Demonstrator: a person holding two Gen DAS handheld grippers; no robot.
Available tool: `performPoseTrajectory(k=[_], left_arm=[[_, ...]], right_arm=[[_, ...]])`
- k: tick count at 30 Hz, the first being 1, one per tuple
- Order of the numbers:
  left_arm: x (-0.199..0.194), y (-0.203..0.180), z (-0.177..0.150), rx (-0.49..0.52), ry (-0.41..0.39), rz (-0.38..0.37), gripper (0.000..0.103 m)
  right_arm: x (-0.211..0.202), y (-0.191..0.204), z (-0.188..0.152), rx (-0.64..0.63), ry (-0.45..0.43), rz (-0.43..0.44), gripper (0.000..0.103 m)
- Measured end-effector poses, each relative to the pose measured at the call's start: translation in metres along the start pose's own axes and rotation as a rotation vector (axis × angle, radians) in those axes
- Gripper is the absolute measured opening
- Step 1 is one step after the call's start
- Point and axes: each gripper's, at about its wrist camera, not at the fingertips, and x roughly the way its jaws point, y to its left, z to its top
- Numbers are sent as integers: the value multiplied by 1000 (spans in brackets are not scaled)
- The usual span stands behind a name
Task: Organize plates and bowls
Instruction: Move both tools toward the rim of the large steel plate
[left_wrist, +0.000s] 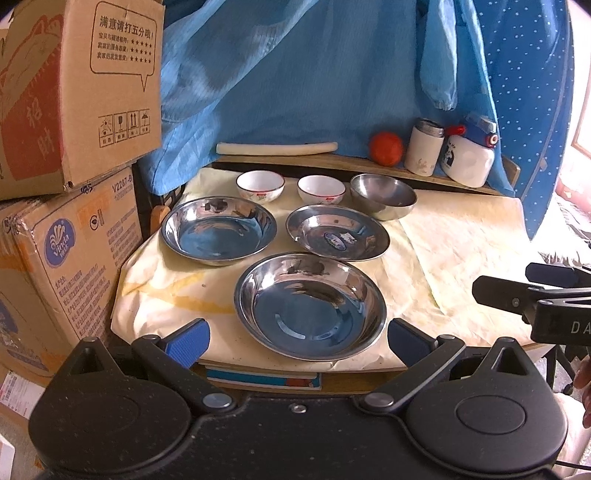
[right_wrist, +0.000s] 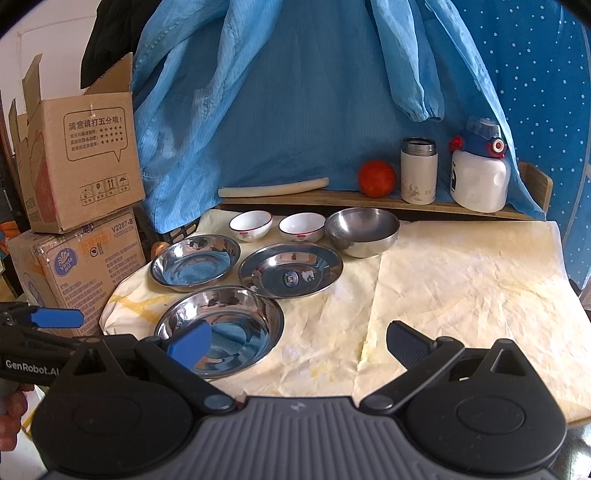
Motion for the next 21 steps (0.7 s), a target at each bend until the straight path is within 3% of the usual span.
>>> performPoseTrajectory(k=[5,12,21], left_arm=[[5,-3,7,-49,12,32,102],[22,3,19,-191,59,79,102],[38,15,28,-246,116,178,102]], right_arm=[[9,-14,6,-7,6,23,103],[25,-37,12,-4,21,62,103],[47,-38,18,-8,60,132,103]])
